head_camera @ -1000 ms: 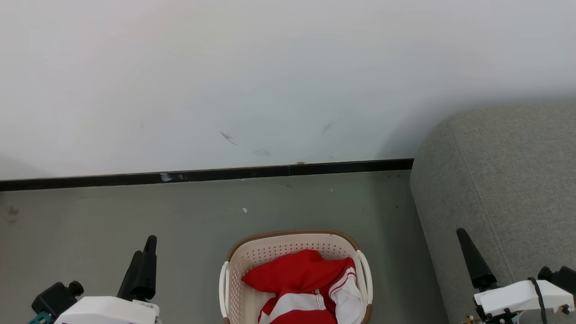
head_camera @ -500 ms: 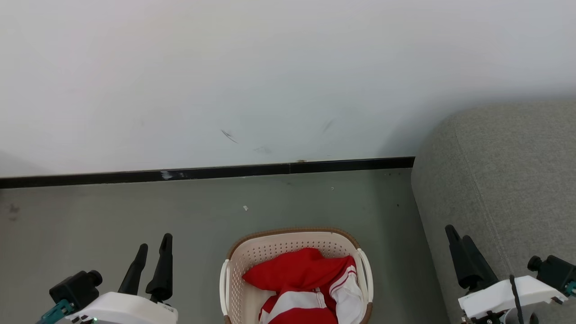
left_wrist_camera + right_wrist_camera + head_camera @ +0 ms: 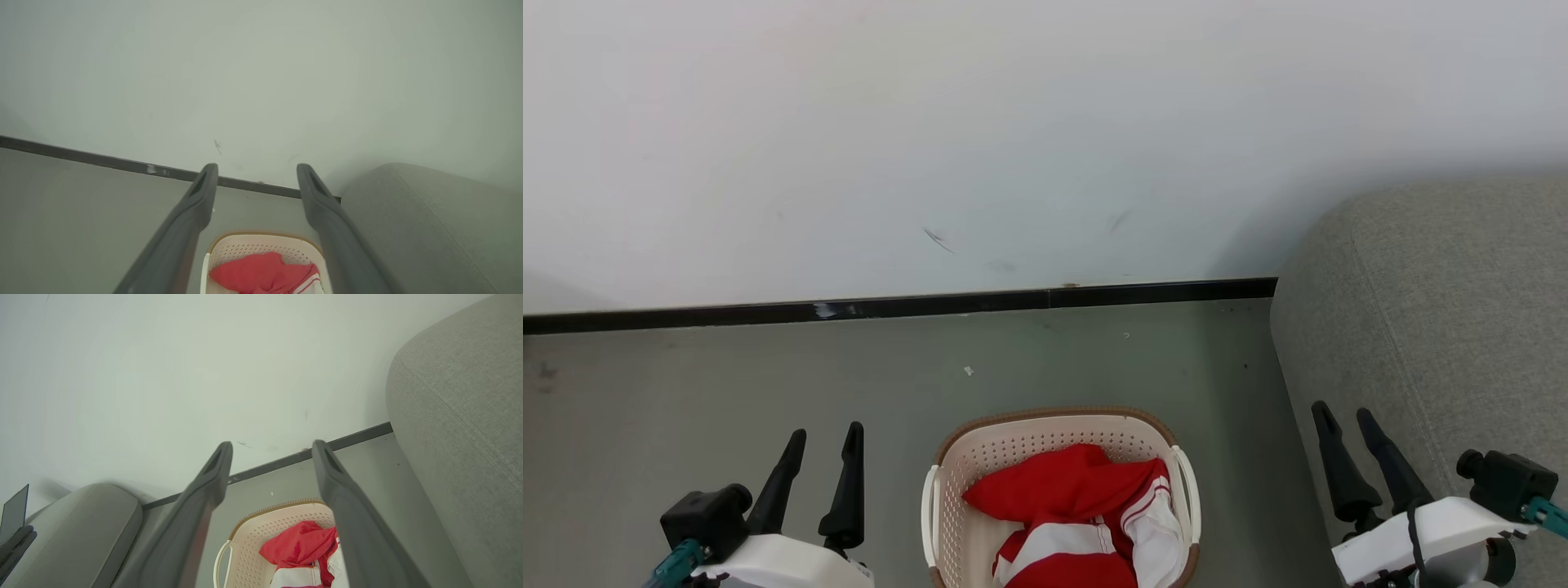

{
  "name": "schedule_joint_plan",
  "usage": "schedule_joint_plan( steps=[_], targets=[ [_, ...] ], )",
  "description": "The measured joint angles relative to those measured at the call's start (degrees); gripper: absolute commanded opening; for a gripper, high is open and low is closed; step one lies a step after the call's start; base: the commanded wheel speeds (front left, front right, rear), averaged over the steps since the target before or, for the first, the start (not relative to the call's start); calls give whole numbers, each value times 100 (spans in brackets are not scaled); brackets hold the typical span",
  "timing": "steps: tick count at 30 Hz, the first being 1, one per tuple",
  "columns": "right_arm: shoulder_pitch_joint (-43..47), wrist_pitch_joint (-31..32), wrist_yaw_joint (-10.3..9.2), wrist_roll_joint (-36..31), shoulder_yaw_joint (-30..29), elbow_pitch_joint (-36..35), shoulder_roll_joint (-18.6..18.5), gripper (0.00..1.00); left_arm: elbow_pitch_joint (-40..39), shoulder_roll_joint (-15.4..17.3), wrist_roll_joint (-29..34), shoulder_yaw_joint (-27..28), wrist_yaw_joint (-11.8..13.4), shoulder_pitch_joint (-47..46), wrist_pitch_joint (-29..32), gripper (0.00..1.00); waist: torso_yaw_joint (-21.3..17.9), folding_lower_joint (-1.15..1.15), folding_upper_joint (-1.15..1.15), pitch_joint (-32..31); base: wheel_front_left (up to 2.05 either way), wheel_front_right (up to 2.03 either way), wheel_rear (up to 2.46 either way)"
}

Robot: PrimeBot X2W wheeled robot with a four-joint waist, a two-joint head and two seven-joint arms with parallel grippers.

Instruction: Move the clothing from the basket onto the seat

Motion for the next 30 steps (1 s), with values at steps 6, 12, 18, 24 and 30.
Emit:
schedule_joint_plan(
  steps=[6,12,18,24,30],
  targets=[
    [-1,-75,0,-489,3,-86,31,100,-54,5,503,-99,57,0,-142,100,2,-1,0,23,0,0,0],
    [1,-223,1,-1482,4,-156,71,100,-97,13,1361,-257,171,-1,-352,100,-1,-1,0,23,0,0,0],
    [3,-307,1,-2016,1,-218,102,100,-99,14,1790,-302,212,1,-470,100,-6,-1,0,4,0,0,0],
    [10,-389,2,-2557,1,-292,151,100,-91,8,2136,-328,259,13,-600,100,-15,-2,0,-20,0,0,0],
    [20,-391,2,-2625,-2,-300,158,100,21,-20,2106,-268,302,19,-621,100,-30,-2,0,-28,0,0,0]
  ],
)
